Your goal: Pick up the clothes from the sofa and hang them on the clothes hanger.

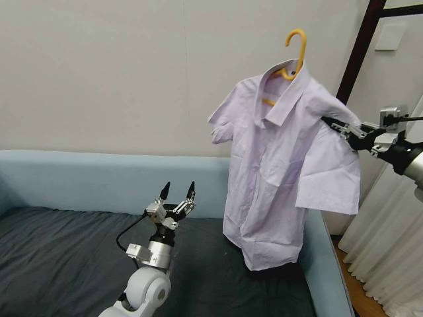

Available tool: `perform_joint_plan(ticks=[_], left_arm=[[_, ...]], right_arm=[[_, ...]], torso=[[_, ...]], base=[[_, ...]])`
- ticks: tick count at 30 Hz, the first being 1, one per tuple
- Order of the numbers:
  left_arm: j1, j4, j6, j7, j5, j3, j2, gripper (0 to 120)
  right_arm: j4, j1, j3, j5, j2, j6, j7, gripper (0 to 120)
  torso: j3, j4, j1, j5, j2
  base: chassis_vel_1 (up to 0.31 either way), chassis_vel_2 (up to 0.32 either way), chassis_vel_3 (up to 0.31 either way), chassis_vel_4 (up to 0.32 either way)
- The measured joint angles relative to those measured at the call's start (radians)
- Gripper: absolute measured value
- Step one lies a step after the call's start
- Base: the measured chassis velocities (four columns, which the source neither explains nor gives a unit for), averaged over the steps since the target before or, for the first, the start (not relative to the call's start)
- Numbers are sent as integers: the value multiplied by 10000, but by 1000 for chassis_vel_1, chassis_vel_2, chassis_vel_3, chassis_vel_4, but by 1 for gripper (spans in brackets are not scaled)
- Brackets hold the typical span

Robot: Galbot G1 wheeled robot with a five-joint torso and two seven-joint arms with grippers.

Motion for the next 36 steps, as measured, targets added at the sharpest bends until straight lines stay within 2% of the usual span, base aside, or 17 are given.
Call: perform_joint_plan(ticks=[1, 5, 7, 9, 12, 22, 28, 32, 36], left_arm=[[0, 0, 0, 0, 0, 0, 0, 100], [773, -322, 5, -53, 263, -458, -217, 100], [870, -346, 6, -54, 305, -510, -240, 100], [1243, -380, 7, -57, 498, -729, -384, 100], [1469, -391, 2, -56, 619, -865, -498, 100], [1709, -390, -23, -52, 845, -1019, -780, 100], [1679, -227, -39, -60, 848, -1098, -801, 100], [1333, 132, -46, -103, 775, -891, -757, 100], [1020, 472, -42, -108, 697, -632, -766, 100]], right_arm=[[0, 0, 0, 0, 0, 0, 0, 1], [180, -318, 1445, -2090, 1227, -438, 249, 1], [237, -366, 1652, -2378, 1406, -464, 234, 1], [454, -517, 2368, -3431, 2181, -435, 213, 1], [481, -620, 2611, -4110, 2566, -441, 197, 1], [351, -674, 2518, -5113, 3281, -458, 732, 1], [-87, -350, 2096, -6174, 3763, -470, 1154, 1], [-484, -227, 1931, -6815, 3984, -179, 1431, 1], [-1069, 101, 1646, -7748, 4311, 538, 1675, 1]], torso=[[0, 0, 0, 0, 0], [1, 0, 0, 2, -1], [0, -3, 0, 1, -1], [0, -2, 0, -1, -1], [0, -1, -1, 0, -1], [0, -1, 0, 0, -1], [1, 1, 0, 0, -1], [2, 4, 1, -1, -1], [0, -10, 1, -1, -1]], base=[[0, 0, 0, 0], [0, 0, 0, 0], [0, 0, 0, 0], [0, 0, 0, 0], [0, 0, 0, 0], [0, 0, 0, 0], [0, 0, 0, 0], [0, 0, 0, 0], [0, 0, 0, 0]])
